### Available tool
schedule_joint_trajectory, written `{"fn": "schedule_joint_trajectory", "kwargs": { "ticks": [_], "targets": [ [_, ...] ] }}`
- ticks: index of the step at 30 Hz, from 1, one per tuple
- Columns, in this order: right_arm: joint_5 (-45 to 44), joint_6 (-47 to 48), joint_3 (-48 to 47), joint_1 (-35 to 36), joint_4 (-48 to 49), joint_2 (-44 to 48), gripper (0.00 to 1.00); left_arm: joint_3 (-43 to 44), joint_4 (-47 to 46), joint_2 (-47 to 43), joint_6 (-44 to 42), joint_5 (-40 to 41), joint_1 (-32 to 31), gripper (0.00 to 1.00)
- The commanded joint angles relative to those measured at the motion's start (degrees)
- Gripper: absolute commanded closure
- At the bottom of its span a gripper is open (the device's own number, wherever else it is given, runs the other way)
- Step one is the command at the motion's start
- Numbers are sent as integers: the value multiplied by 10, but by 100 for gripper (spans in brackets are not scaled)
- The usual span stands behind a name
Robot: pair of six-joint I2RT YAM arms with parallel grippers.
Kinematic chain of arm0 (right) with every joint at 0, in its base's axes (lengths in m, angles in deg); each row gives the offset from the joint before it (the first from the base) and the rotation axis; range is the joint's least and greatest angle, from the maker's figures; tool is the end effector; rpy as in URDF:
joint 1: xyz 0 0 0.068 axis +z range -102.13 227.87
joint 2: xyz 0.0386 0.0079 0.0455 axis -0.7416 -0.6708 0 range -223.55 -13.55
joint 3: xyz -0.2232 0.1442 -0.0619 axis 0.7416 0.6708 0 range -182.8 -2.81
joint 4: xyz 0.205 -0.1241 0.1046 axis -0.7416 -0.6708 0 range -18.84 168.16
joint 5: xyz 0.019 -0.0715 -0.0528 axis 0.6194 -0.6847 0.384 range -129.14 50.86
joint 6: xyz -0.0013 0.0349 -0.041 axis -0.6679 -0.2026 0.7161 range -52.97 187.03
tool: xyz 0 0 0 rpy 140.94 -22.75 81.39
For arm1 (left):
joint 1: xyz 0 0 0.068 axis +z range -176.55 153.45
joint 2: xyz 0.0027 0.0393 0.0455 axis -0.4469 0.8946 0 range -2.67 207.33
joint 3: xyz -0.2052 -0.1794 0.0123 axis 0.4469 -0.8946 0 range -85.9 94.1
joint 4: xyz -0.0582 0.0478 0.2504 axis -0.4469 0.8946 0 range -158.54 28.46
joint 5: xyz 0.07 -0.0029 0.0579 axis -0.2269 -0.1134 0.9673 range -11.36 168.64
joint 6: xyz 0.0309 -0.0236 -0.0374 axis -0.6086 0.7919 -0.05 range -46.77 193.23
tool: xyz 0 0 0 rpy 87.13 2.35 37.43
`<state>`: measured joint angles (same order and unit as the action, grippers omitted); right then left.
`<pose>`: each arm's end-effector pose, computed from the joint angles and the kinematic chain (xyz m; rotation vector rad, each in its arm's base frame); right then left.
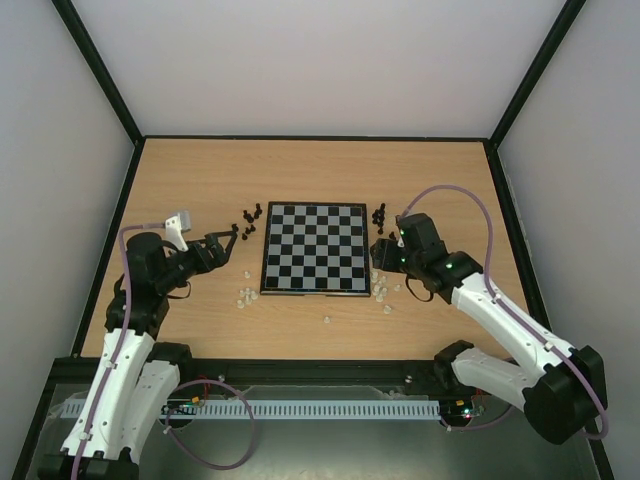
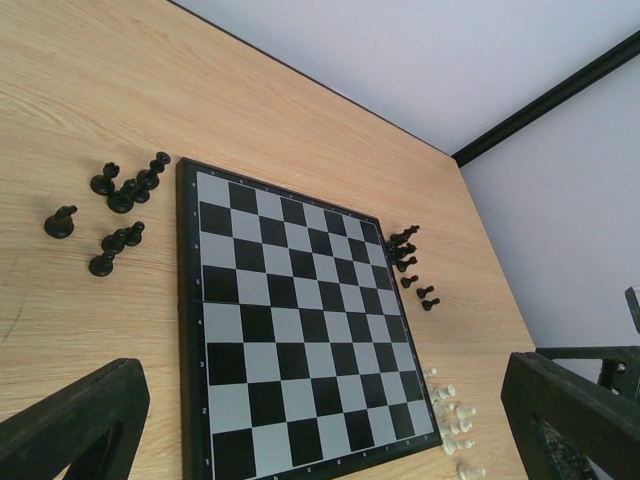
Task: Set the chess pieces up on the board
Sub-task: Pick up the chess piece at the center of the board.
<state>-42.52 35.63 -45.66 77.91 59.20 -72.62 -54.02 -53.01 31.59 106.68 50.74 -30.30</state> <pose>0.1965 0.1113 0.2660 0.0605 2.2348 0.5356 0.1480 -0.0263 0.2794 -0.1561 1.9400 -0.8955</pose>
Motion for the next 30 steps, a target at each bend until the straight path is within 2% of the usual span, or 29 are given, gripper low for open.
{"fn": "schedule_joint_trajectory", "kwargs": {
  "ticks": [1, 17, 26, 30],
  "targets": [
    [-42, -9, 6, 4, -41, 15, 35, -3, -13, 0, 7, -14, -2, 0],
    [-79, -33, 20, 7, -33, -11, 42, -17, -24, 9, 11, -25, -4, 0],
    [-114, -39, 26, 56, -45, -15, 42, -19, -24, 18, 9, -15, -4, 0],
    [-127, -35, 19, 70, -48, -26, 48, -20, -21, 17, 8, -8, -5, 0]
  ]
}}
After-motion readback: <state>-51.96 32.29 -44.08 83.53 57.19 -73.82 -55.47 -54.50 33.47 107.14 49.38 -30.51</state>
